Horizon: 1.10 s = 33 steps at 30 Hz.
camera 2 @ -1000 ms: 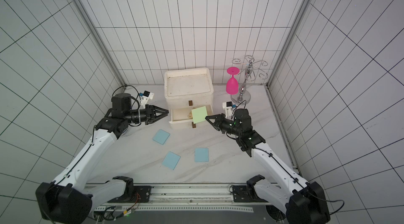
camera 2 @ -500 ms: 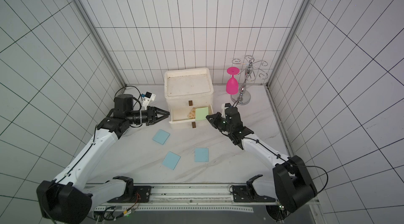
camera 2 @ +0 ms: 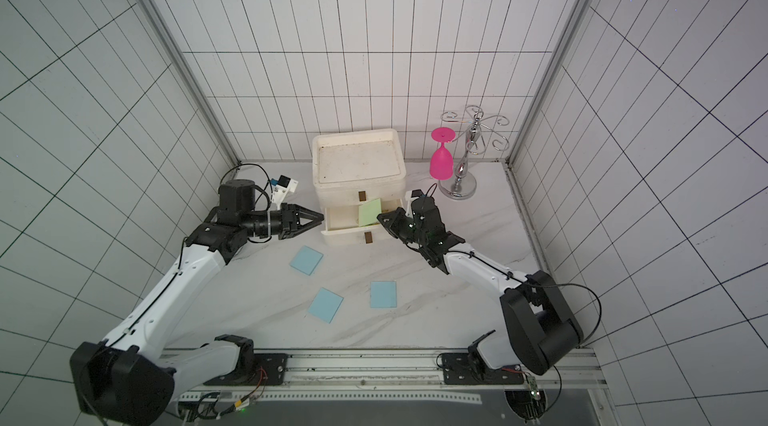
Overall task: Please put the sticky notes in the drawer by color
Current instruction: Place the sticky notes in the drawer.
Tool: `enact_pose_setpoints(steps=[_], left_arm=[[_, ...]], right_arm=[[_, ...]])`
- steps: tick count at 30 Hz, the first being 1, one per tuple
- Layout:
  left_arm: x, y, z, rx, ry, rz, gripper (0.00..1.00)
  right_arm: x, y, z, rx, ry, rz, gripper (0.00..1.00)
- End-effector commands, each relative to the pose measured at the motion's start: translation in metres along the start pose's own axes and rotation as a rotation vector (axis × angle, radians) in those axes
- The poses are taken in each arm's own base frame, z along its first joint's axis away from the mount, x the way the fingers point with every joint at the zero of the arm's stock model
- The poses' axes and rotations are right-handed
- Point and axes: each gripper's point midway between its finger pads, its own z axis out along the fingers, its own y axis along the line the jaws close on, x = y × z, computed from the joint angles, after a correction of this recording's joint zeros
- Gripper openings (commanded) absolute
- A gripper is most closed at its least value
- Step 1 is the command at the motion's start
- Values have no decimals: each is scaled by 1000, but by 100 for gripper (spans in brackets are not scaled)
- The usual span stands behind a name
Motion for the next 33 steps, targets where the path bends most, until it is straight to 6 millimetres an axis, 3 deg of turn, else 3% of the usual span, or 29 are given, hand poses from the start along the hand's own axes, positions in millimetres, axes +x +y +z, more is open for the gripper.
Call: enact_pose_setpoints(steps=[1,20,33], left_arm=[[2,-1,1,4,14,22,29],[0,2,3,-1,14,14,30],[0,0,3,3,16,15,30]], right_arm=[[-13,23,5,-55,-41,-26,0],[-14,19,21,-26,-22,-59,0],[-16,24,15,-31,-33,-73,2]])
